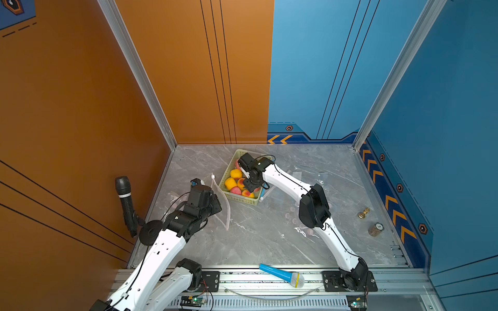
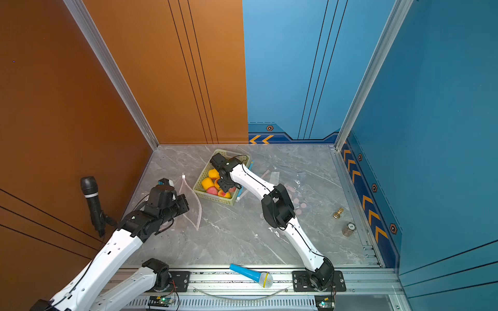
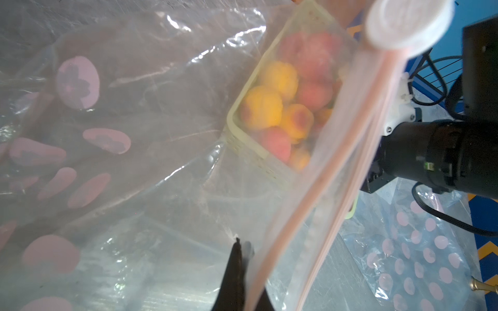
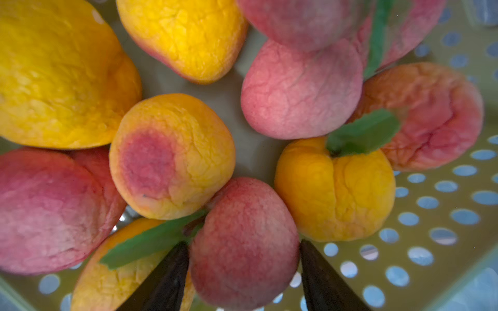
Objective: Place the peach in a zip-top bag and seal the zipper
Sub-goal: Pick up the peach from the basket.
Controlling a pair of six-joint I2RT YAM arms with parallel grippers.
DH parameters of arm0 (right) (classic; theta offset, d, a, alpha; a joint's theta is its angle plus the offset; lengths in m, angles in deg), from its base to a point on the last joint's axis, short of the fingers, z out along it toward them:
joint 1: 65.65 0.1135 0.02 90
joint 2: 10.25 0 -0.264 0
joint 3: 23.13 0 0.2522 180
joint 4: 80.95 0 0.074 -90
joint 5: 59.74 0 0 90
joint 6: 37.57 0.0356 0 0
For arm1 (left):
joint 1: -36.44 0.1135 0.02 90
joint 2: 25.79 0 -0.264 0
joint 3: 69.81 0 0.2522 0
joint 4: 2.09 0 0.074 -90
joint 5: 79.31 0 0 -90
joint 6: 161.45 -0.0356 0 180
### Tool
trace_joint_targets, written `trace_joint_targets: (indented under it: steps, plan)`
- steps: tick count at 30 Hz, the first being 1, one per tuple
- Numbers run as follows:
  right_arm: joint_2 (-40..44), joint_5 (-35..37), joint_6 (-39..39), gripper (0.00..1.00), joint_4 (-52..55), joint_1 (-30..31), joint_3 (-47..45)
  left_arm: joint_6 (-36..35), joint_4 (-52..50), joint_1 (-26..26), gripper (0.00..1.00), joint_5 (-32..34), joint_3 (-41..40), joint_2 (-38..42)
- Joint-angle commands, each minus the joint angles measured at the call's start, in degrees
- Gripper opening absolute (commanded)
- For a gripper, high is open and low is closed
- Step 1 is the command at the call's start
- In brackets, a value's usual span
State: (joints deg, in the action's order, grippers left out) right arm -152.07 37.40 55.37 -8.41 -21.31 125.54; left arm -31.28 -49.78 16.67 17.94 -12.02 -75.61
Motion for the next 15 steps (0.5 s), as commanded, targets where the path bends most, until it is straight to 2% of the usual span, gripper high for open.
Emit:
trace_joint_targets:
  steps: [1,15]
  plan:
    - [4.18,-1.94,0.41,0.67,1.62,-0.44,-0.98,0.18,0.86,0.13,0.0,-3.14,1.74,-0.88]
    - [-0.36,-4.73,-0.88,0.64,2.04,-0.95,-1.58,4.09,4.3,-1.58,0.0,-4.43,2.07,-2.29]
